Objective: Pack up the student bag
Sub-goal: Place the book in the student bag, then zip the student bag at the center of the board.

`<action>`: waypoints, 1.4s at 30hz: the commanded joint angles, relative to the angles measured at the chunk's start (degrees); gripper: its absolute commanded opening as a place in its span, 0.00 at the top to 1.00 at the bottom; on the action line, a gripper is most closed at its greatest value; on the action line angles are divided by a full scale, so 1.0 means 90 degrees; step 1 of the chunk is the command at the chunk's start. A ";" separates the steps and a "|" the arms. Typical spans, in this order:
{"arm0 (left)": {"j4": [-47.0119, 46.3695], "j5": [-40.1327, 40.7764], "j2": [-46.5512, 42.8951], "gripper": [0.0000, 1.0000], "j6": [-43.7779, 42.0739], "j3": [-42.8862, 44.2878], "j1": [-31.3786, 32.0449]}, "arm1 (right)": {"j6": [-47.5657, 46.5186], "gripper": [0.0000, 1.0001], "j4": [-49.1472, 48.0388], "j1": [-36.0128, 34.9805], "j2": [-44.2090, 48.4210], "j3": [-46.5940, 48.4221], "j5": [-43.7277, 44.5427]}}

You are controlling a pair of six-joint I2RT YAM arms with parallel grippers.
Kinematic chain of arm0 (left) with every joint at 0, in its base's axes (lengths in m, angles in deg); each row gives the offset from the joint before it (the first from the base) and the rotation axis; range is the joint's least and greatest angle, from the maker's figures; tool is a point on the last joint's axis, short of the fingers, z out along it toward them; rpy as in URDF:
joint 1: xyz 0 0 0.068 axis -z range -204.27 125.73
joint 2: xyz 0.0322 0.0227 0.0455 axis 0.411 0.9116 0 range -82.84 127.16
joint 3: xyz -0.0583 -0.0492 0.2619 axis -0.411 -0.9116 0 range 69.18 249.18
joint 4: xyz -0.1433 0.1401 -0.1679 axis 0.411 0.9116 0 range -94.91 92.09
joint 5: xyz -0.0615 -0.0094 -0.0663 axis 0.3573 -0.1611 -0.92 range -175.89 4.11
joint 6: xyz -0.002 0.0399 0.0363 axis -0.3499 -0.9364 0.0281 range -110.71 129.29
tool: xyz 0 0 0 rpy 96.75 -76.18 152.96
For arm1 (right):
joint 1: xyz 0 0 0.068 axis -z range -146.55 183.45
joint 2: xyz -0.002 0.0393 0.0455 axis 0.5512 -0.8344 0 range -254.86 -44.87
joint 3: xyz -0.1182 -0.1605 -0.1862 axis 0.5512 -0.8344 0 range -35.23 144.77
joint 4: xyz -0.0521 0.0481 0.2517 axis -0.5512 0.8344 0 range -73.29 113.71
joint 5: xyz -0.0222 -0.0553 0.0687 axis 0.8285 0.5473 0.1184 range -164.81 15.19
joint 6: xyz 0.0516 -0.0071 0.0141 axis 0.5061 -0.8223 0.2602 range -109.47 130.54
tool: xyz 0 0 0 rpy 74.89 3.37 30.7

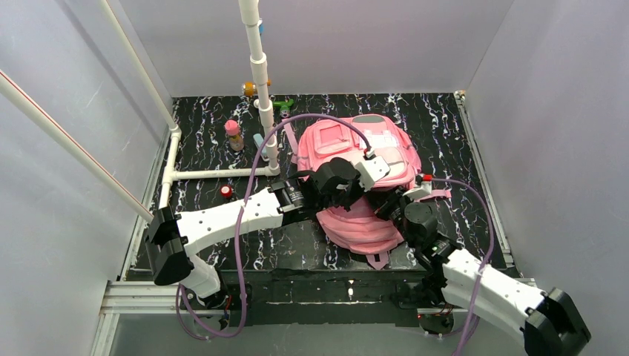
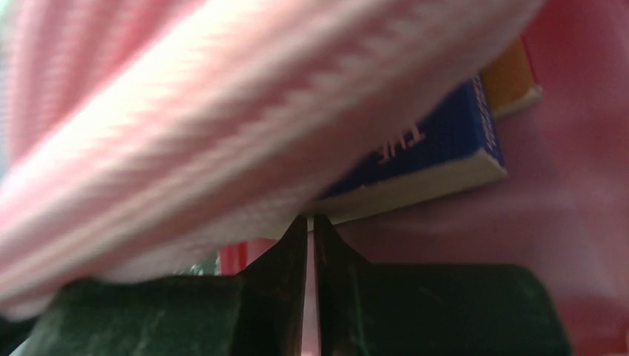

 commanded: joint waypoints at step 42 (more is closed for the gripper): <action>-0.3817 -0.3913 -0.2353 0.16 0.2031 -0.4364 -0.4897 | -0.2124 0.42 0.3482 0.1473 -0.2493 0.4084 -0.3602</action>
